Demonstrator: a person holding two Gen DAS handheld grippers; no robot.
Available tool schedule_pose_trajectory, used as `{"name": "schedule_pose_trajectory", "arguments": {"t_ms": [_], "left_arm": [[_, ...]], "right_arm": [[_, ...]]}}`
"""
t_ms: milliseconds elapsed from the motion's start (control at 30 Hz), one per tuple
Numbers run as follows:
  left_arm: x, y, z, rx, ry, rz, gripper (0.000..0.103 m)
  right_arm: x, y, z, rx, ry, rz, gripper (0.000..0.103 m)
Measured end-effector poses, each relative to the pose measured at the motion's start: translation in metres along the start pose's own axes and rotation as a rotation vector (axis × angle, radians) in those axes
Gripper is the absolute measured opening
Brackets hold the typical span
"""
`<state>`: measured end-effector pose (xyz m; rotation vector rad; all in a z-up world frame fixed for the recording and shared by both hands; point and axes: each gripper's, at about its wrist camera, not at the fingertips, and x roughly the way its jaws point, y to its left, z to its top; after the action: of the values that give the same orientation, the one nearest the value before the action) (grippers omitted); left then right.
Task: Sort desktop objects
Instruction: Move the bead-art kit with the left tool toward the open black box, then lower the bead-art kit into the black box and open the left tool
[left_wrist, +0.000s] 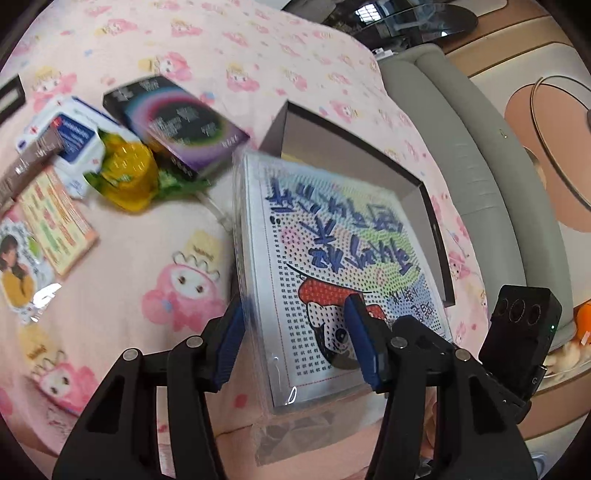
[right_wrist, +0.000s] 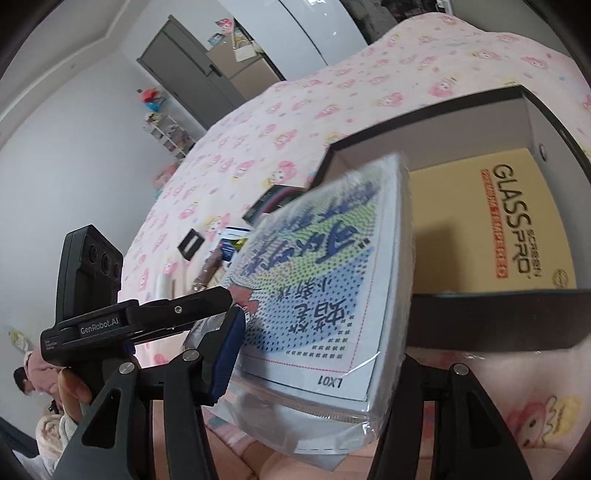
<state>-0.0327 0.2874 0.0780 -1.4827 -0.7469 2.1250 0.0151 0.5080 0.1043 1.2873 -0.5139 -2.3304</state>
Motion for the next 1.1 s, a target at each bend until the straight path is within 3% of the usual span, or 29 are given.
{"name": "schedule_pose_trajectory", "arguments": {"t_ms": [133,233,367,833,1100], "left_arm": [[0.005,-0.006,0.002,0.012,0.006,0.001,0.049],[0.007,-0.012,0.006,0.036,-0.001,0.018,0.049],[0.009,-0.012,0.010,0.034,-0.005,0.017,0.049],[0.030,-0.035,0.021,0.081,0.049,-0.032,0.049],[0.036,-0.043,0.025,0.106,0.061,-0.007,0.049]], "right_arm": [[-0.008,-0.008,0.001,0.034,-0.037,-0.049,0.052],[-0.015,-0.009,0.005,0.041,-0.079,-0.036,0.052],[-0.017,-0.009,0.007,0.031,-0.087,-0.075,0.047],[-0.029,-0.017,0.017,0.012,-0.122,-0.250,0.050],[-0.032,-0.039,0.027,0.068,-0.142,-0.280,0.051]]}}
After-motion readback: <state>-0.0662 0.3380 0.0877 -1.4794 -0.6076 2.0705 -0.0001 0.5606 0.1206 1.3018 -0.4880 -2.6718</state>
